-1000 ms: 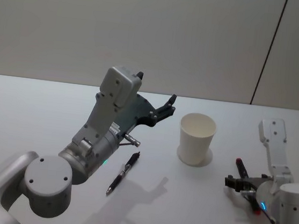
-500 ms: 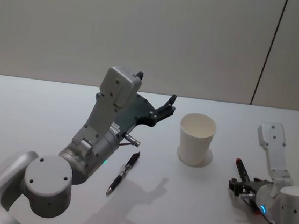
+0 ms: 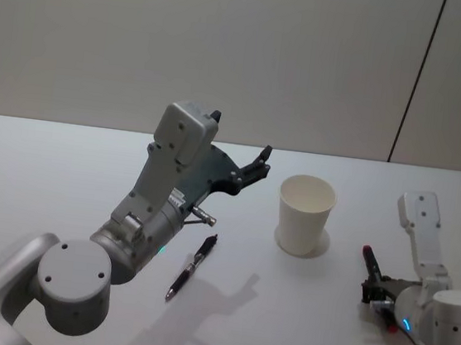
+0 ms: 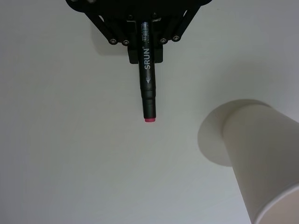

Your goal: Place the pen into the pen holder.

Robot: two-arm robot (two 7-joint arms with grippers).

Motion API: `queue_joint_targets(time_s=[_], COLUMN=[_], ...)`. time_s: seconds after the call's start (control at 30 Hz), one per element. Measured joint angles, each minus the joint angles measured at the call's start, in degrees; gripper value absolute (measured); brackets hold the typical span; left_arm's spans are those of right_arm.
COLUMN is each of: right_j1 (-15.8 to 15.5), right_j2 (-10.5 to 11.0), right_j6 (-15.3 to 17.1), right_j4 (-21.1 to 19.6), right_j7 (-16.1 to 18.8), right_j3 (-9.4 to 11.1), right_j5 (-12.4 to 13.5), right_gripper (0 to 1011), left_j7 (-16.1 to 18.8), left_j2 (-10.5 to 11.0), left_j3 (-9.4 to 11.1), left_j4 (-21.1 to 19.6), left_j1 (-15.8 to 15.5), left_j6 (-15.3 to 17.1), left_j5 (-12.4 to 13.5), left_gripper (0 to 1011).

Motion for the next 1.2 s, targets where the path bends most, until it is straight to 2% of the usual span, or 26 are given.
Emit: queue_joint_targets(time_s=[0.3, 0.53, 0.87, 1.2], right_j1=[-0.88, -1.89, -3.42, -4.44], right_j2=[0.2, 0.51, 1.02, 1.47], right_j6=[-2.11, -5.32, -11.44, -19.78], right_j4=[-1.53, -3.68, -7.0, -9.46], right_j7=[0.31, 0.46, 0.81, 2.0], right_j3=[-0.05, -0.11, -0.12, 0.09], right_j5=[-1.11, -2.02, -3.08, -3.76], right_gripper=[168, 168, 168, 168], left_j7=[0.0, 0.0, 0.0, 0.0], left_j2=[0.0, 0.0, 0.0, 0.0], left_j3=[0.0, 0.0, 0.0, 0.0], left_j4=[0.0, 0.0, 0.0, 0.0], left_j1=[0.0, 0.0, 0.0, 0.0], left_j6=[0.0, 0.0, 0.0, 0.0], left_j5=[0.0, 0.0, 0.0, 0.0], left_gripper=[1003, 1003, 1003, 1003])
